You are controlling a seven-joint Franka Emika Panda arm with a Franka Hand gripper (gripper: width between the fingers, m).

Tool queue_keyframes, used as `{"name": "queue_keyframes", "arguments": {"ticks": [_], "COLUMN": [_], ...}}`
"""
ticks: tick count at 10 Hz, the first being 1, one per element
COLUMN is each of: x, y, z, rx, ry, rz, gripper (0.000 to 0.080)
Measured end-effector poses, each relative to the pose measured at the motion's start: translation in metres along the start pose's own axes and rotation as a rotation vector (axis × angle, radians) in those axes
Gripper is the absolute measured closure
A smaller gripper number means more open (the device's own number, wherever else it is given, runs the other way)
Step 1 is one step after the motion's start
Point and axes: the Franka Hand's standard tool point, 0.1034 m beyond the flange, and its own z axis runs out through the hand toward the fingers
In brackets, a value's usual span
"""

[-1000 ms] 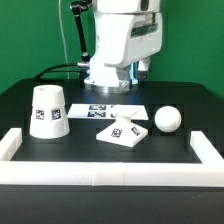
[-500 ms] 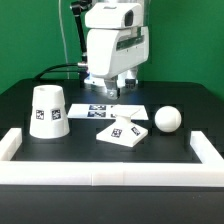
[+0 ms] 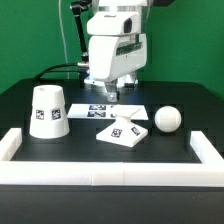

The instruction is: Assemble lamp

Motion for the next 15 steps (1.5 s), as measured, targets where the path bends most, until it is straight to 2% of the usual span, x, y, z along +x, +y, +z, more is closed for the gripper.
{"name": "queue_keyframes", "arguments": {"ticks": [3, 5, 12, 15], "x": [-0.005, -0.004, -0.008, -0.013], "y": [-0.018, -0.021, -0.029, -0.029], "z": [0.014, 0.019, 0.042, 0.045], "rx": [-0.020, -0.025, 0.007, 0.013], "ry": [0.014, 0.018, 0.010, 0.007], "rz": [0.001, 0.001, 0.005, 0.013], "gripper": [0.0100, 0.0100, 0.0100, 0.0100]}}
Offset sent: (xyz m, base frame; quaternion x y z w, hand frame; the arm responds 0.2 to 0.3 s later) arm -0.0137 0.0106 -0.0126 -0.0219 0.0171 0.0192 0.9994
